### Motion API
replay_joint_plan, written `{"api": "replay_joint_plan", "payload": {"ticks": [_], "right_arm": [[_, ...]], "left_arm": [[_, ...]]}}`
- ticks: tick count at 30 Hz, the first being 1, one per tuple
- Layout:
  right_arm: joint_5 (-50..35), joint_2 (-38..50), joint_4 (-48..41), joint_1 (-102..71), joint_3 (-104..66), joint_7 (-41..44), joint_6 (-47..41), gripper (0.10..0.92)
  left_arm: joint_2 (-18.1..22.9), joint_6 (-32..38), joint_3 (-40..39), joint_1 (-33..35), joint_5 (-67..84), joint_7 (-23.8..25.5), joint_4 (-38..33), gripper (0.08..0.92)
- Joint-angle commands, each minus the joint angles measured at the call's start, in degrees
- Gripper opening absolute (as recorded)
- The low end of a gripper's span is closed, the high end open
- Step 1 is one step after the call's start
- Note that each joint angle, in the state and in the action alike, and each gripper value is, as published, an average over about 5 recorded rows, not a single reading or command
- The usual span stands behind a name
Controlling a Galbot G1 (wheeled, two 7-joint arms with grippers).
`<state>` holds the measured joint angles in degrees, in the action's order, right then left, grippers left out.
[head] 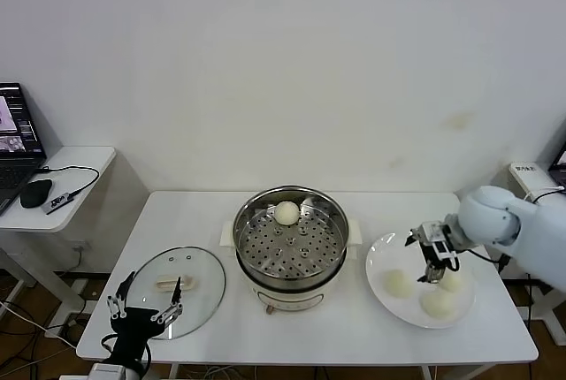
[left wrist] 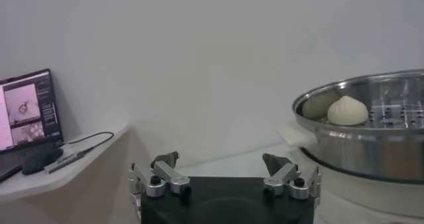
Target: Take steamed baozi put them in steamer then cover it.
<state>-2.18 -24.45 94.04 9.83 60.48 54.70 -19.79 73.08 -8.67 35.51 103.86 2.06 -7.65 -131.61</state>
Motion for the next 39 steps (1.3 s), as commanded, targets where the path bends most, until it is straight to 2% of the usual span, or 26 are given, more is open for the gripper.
{"api": "replay_joint_plan", "payload": {"ticks": [1, 13, 25, 30, 35, 39], "right_arm": [[4.7, -1.3, -3.2, -13.8, -8.2, -0.5, -0.3, 0.823], [5.5, -8.0, -12.2, -16.8, -11.0, -2.4, 2.6, 0.823], [5.4, -11.6, -14.2, -17.0, -11.4, -2.9, 2.3, 0.821], [5.6, -11.6, -14.1, -17.2, -11.5, -2.7, 1.7, 0.774], [5.8, -10.9, -13.7, -16.7, -11.6, -2.3, 1.4, 0.676], [4.7, -9.3, -12.0, -13.8, -10.9, -0.9, 1.3, 0.654]], "left_arm": [[0.1, -0.1, 0.0, 0.1, -0.3, 0.2, 0.3, 0.823], [0.0, -0.1, 0.5, -0.1, -0.5, 0.3, 1.3, 0.823], [0.1, -0.1, 0.8, -0.4, -0.7, 0.4, 1.8, 0.823], [0.1, -0.1, 0.8, -0.4, -0.7, 0.4, 1.8, 0.823], [0.1, 0.0, 0.8, -0.4, -0.7, 0.3, 1.7, 0.823], [0.1, 0.0, 0.8, -0.4, -0.6, 0.3, 1.5, 0.823]]}}
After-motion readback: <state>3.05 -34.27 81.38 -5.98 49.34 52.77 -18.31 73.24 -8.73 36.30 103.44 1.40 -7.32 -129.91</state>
